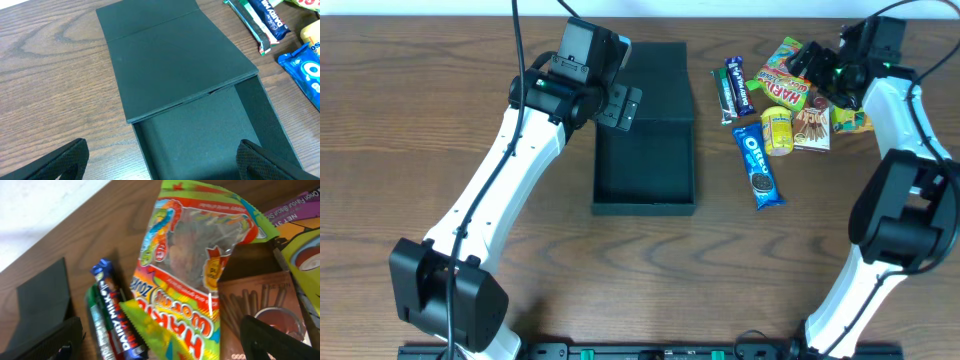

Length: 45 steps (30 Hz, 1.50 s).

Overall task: Pack container
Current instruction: 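Reach the right gripper to the Haribo gummy bag and grasp it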

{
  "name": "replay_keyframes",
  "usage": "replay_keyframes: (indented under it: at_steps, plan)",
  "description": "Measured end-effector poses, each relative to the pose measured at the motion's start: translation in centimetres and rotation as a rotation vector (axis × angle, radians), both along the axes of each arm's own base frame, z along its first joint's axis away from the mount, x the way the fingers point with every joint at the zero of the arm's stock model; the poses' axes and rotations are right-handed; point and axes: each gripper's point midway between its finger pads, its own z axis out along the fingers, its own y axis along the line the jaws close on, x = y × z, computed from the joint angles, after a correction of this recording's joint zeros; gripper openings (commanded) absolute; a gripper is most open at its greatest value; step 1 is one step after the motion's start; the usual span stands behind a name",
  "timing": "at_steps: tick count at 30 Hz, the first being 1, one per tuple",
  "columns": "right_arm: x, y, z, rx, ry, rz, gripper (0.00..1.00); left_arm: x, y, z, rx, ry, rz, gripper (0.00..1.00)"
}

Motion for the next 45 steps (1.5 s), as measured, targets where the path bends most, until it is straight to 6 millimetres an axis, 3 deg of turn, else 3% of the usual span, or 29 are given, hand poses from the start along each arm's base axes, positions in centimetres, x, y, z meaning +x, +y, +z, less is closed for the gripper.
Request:
replay_keyframes:
  at_steps: [15,20,31,34,37,40,43,45]
  plan:
    - [1.2,-0.3,-3.6,0.015,0.011,-0.020,0.99,0.0,0.0,0.0,0.000,0.000,0.000,0.95]
    - [2.2,-0.4,-3.7,0.021,-0.026,-0.030,0.90,0.0,0.0,0.0,0.000,0.000,0.000,0.95]
    - [2.9,0.2,-4.2,0.051,-0.051,-0.013,0.83,0.0,0.0,0.0,0.000,0.000,0.000,0.96]
    - [3.0,0.9,-4.4,0.057,-0.050,0.001,0.67,0.0,0.0,0.0,0.000,0.000,0.000,0.95]
    - [3.1,1.7,-4.4,0.060,-0.050,0.014,0.35,0.0,0.0,0.0,0.000,0.000,0.000,0.95]
    - [3.1,2.0,-4.6,0.069,-0.048,0.015,0.16,0.0,0.0,0.0,0.000,0.000,0.000,0.95]
    - [3.0,2.0,-4.7,0.077,-0.041,0.011,0.02,0.0,0.0,0.0,0.000,0.000,0.000,0.95]
    - [2.9,2.0,-4.7,0.080,-0.031,0.008,0.01,0.0,0.0,0.0,0.000,0.000,0.000,0.95]
